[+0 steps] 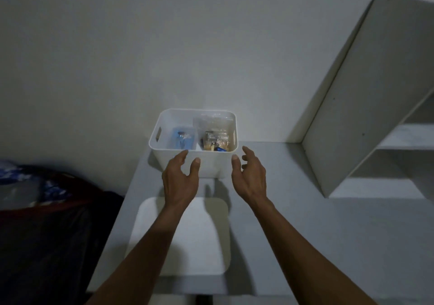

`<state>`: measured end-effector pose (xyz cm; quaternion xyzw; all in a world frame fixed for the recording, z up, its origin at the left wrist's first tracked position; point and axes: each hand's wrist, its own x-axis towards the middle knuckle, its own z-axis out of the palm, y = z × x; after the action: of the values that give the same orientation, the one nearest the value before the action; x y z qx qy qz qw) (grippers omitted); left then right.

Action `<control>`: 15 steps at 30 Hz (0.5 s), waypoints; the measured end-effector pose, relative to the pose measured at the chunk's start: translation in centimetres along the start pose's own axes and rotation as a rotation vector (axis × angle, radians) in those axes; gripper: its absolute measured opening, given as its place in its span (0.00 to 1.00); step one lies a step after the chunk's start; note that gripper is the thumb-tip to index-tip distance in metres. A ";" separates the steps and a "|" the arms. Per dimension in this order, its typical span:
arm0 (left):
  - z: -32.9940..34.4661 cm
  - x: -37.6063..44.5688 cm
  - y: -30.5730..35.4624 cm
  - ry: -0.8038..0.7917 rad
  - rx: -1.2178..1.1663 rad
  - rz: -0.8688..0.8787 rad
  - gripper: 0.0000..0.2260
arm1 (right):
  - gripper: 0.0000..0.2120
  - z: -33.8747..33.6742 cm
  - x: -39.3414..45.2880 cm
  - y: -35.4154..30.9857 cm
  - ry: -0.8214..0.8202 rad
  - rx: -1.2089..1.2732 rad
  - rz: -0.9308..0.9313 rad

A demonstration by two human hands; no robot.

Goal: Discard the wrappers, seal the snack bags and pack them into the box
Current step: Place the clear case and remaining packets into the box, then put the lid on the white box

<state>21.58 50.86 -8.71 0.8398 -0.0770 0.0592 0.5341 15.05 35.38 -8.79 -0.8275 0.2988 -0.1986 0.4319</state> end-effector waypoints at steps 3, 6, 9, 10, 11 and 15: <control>-2.6 -5.0 -2.5 -0.014 0.014 -0.022 0.20 | 0.24 -0.4 -5.2 1.7 -0.035 0.020 0.024; -4.9 -9.0 -5.2 -0.008 0.075 -0.083 0.20 | 0.24 -0.2 -9.8 3.8 -0.093 0.030 0.090; -6.9 -11.9 -8.7 0.009 0.122 -0.116 0.20 | 0.25 0.8 -13.6 5.9 -0.151 0.010 0.174; -7.4 -12.4 -10.0 0.006 0.147 -0.115 0.21 | 0.26 1.3 -14.6 6.5 -0.164 0.011 0.203; -7.8 -12.7 -11.3 -0.003 0.181 -0.123 0.21 | 0.26 1.8 -15.4 7.2 -0.172 0.013 0.231; -9.0 -12.4 -15.3 -0.100 0.353 -0.243 0.28 | 0.29 4.2 -17.2 9.3 -0.196 -0.010 0.317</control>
<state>12.19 66.23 -20.69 0.9252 0.0099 -0.0345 0.3777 1.73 45.15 -20.01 -0.7877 0.3829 -0.0453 0.4806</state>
